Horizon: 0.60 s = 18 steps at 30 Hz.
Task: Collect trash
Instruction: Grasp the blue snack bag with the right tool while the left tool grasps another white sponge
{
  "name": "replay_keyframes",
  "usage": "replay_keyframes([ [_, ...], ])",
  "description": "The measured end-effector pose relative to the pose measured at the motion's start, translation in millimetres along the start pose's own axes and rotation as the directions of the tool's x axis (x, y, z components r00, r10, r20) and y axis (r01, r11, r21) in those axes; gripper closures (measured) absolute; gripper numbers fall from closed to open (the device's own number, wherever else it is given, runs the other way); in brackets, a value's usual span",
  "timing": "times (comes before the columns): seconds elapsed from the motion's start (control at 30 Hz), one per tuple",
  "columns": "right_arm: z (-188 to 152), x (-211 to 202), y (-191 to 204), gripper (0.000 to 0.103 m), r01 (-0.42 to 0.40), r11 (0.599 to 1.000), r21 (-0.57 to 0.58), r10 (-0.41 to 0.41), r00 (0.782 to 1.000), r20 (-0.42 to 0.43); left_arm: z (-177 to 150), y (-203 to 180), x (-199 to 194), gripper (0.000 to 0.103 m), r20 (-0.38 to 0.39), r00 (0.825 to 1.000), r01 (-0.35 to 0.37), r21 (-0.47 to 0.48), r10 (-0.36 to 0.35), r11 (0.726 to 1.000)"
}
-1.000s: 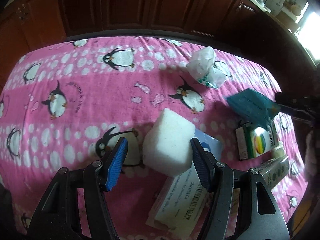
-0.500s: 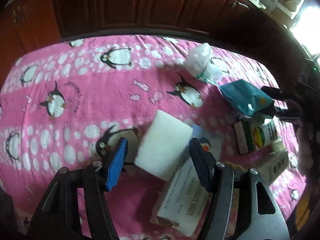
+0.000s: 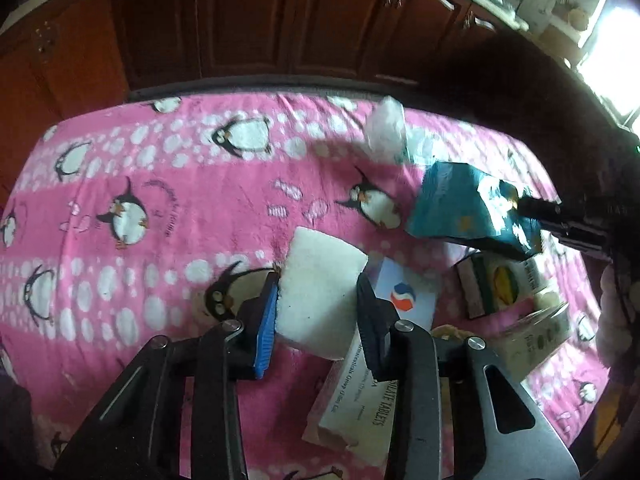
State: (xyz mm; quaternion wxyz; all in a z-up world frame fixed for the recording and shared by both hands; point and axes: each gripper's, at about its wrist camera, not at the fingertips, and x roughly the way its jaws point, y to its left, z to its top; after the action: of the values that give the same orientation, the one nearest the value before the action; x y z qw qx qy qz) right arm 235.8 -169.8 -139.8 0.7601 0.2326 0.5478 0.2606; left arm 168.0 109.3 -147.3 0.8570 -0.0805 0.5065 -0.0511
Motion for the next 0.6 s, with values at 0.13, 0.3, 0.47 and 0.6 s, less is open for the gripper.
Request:
replay_keyframes([
  [0.13, -2, -23, 15, 0.095, 0.013, 0.996, -0.086, -0.010, 0.999, 0.036, 5, -4, -19, 0.070, 0.048, 0.999, 0.002, 0.004, -0.003, 1.000],
  [0.3, -11, -50, 36, 0.096, 0.047, 0.982, -0.183, -0.032, 0.996, 0.082, 4, -18, -42, 0.070, 0.078, 0.997, 0.018, 0.031, -0.020, 0.999],
  [0.47, -20, -76, 44, 0.096, 0.076, 0.969, -0.235, -0.048, 0.991, 0.124, 3, -47, -57, 0.070, 0.108, 0.993, 0.041, 0.064, -0.048, 0.997],
  [0.6, -28, -100, 41, 0.097, 0.106, 0.960, -0.259, -0.067, 0.985, 0.157, 3, -70, -62, 0.070, 0.118, 0.991, 0.054, 0.091, -0.064, 0.994],
])
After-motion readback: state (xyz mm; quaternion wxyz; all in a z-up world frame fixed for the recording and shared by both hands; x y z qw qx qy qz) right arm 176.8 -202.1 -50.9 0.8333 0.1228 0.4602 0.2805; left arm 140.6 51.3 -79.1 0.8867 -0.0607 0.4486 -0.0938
